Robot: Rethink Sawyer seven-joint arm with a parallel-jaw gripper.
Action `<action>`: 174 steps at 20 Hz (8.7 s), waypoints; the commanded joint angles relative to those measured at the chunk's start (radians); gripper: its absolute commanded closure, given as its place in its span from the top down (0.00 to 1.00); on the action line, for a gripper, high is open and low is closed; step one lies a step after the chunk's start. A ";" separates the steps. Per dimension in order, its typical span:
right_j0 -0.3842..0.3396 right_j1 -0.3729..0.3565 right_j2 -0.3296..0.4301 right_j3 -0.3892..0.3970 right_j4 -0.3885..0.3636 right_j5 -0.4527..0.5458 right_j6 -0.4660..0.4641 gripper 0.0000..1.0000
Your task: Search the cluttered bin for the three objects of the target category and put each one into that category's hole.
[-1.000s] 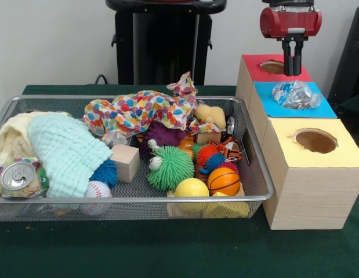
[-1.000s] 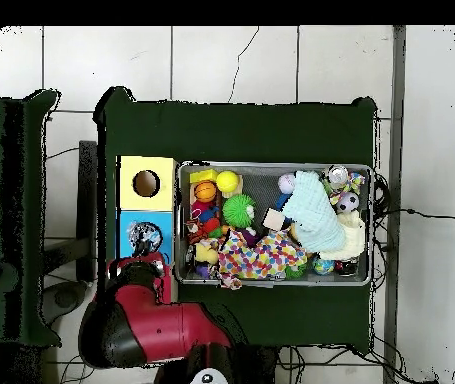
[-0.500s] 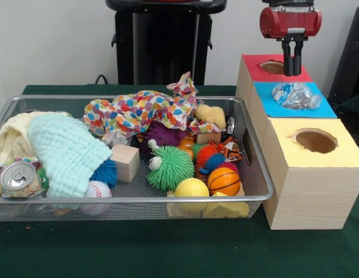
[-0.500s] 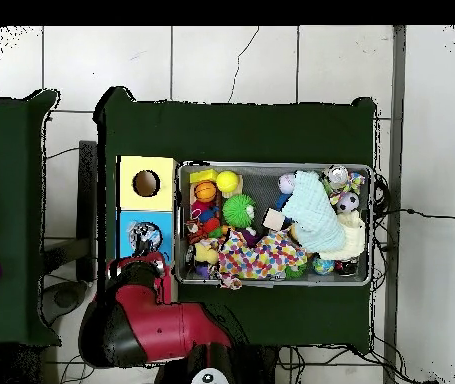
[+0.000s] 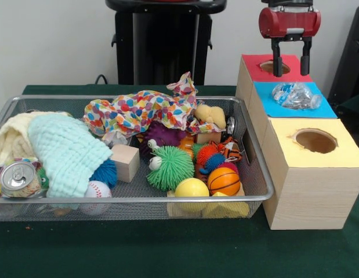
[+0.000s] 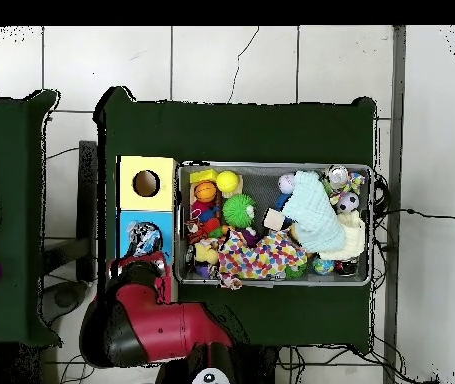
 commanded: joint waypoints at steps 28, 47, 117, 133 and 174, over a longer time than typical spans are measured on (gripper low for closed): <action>0.004 0.181 0.011 -0.107 -0.004 -0.070 0.154 0.00; 0.062 0.352 -0.043 -0.197 0.036 -0.188 0.167 0.00; 0.092 0.042 -0.045 -0.288 0.016 0.357 0.176 0.00; 0.145 0.162 -0.098 -0.344 0.033 0.260 0.207 0.00; 0.120 0.285 -0.136 -0.299 -0.039 0.107 0.135 0.00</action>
